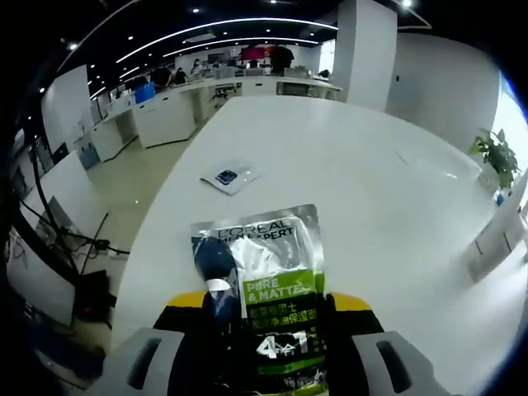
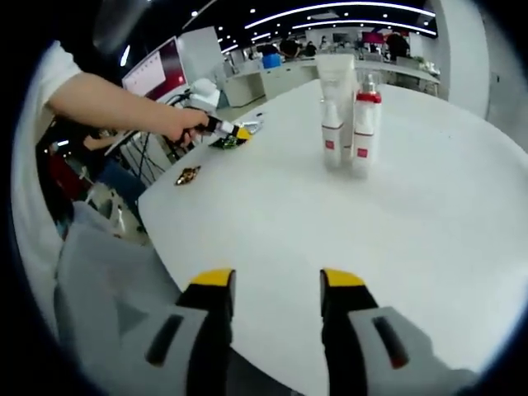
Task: Arrange the skincare products in the storage area until every visible bottle or jar stands upright without overlapping.
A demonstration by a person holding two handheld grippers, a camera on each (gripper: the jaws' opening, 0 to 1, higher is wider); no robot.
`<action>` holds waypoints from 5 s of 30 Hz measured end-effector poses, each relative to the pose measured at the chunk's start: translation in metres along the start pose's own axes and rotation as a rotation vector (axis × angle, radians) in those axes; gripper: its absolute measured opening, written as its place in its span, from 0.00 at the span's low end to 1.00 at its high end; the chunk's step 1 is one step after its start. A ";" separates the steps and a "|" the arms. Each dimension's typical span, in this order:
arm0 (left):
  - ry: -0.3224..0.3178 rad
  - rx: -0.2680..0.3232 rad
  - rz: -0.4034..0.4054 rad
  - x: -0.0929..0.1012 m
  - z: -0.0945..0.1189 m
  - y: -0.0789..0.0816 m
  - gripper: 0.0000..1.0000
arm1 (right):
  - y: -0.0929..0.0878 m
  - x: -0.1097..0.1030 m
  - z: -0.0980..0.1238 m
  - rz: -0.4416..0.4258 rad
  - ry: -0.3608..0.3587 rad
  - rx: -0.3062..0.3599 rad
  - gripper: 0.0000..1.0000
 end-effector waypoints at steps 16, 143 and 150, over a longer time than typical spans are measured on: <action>-0.063 -0.016 -0.074 0.014 0.001 -0.010 0.18 | -0.002 0.001 0.008 -0.009 -0.009 0.013 0.42; -1.315 0.277 0.643 0.269 0.292 -0.028 0.06 | 0.107 -0.107 0.096 -0.645 0.863 0.185 0.03; -1.355 0.200 0.559 0.289 0.298 -0.041 0.16 | 0.110 -0.115 0.102 -0.646 0.935 0.142 0.03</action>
Point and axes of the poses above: the point that each gripper's makers call its tool centre point, and the gripper's own axes: z roughly backward along the fingers, x roughly to its right, y roughly out of its top, the point moved 1 cm from there along z, roughly backward along the fingers, and after that the axes turned 7 degrees about -y, right-handed, at the moved point
